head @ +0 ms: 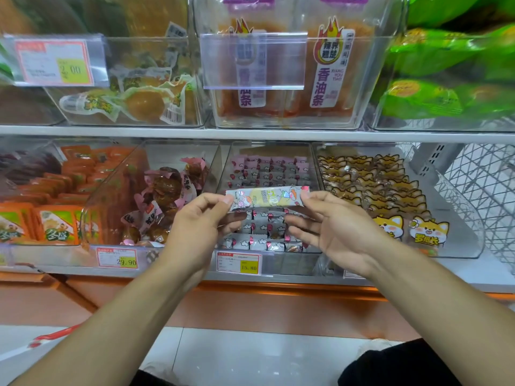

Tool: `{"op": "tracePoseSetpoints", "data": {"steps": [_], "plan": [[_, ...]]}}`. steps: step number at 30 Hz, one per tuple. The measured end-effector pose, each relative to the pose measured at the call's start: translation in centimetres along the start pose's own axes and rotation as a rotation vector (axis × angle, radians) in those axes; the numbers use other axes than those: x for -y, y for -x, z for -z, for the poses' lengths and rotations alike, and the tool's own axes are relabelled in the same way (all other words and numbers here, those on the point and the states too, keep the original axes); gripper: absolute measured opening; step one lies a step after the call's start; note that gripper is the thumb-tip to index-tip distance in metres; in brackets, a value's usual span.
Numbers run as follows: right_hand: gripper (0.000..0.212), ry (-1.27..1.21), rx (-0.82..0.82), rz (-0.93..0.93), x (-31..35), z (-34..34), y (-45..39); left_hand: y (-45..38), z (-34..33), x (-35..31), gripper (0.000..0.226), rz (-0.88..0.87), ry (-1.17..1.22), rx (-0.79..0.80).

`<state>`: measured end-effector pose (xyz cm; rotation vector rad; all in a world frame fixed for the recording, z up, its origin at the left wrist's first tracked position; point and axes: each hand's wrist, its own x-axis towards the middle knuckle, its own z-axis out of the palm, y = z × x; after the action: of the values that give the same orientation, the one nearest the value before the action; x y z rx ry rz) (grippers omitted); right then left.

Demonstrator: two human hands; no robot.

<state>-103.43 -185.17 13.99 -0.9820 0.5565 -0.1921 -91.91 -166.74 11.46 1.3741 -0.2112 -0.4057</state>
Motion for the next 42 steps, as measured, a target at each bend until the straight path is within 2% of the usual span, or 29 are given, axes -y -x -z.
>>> {"op": "tracePoseSetpoints", "data": {"steps": [1, 4, 8, 10, 13, 15, 17, 19, 24, 28, 30, 32, 35, 37, 39, 42], "plan": [[0.006, -0.046, 0.012, -0.029, 0.1, 0.0, 0.1, 0.1, -0.2, 0.1, 0.018, -0.013, -0.003, -0.007], [0.032, -0.092, 0.063, -0.099, 0.2, 0.2, 0.3, 0.2, -0.5, 0.5, 0.011, -0.022, -0.028, -0.018], [0.057, 0.058, 0.136, -0.151, 0.4, 0.4, 1.0, 0.5, -0.8, 0.6, 0.011, -0.030, -0.044, 0.010], [0.051, 0.138, 0.139, -0.139, 0.3, 0.5, 1.2, 0.6, -1.0, 0.7, 0.011, -0.045, -0.043, 0.029], [0.031, 0.180, 0.111, -0.016, 0.2, 0.7, 1.0, 1.0, -1.4, 0.5, 0.011, -0.030, 0.031, 0.065], [0.021, 0.216, 0.122, 0.038, 0.2, 0.9, 0.8, 1.2, -1.5, 0.3, 0.024, 0.059, 0.121, 0.105], [0.029, 0.276, 0.160, 0.068, 0.2, 1.1, 0.8, 1.5, -1.5, 0.1, 0.048, 0.170, 0.139, 0.160], [0.040, 0.371, 0.191, 0.114, 0.0, 1.2, 0.8, 1.9, -1.6, 0.0, 0.059, 0.247, 0.100, 0.232], [0.036, 0.496, 0.172, 0.208, -0.6, 1.3, 0.6, 2.0, -1.8, 0.2, 0.039, 0.223, 0.134, 0.196], [0.053, 0.306, 0.224, 0.031, -0.4, 1.3, 0.6, 1.7, -1.6, 0.6, 0.033, 0.060, -0.018, 0.160], [0.049, 0.296, 0.230, -0.035, -0.1, 1.3, 0.7, 1.8, -1.5, 0.7, 0.030, -0.018, -0.131, 0.155], [0.037, 0.305, 0.221, -0.046, -0.1, 1.4, 0.6, 1.9, -1.5, 0.7, 0.037, -0.042, -0.124, 0.184], [0.024, 0.232, 0.199, -0.011, -0.2, 1.3, 0.4, 1.9, -1.6, 0.4, 0.056, -0.002, -0.016, 0.200], [0.035, 0.193, 0.223, 0.022, -0.1, 1.4, 0.3, 1.9, -1.8, 0.2, 0.061, 0.096, 0.089, 0.199], [0.046, 0.204, 0.256, 0.055, -0.1, 1.5, 0.4, 2.0, -1.9, 0.1, 0.057, 0.174, 0.153, 0.194], [0.050, 0.215, 0.251, 0.079, -0.1, 1.5, 0.5, 2.1, -1.9, 0.0, 0.048, 0.155, 0.149, 0.197]]}}
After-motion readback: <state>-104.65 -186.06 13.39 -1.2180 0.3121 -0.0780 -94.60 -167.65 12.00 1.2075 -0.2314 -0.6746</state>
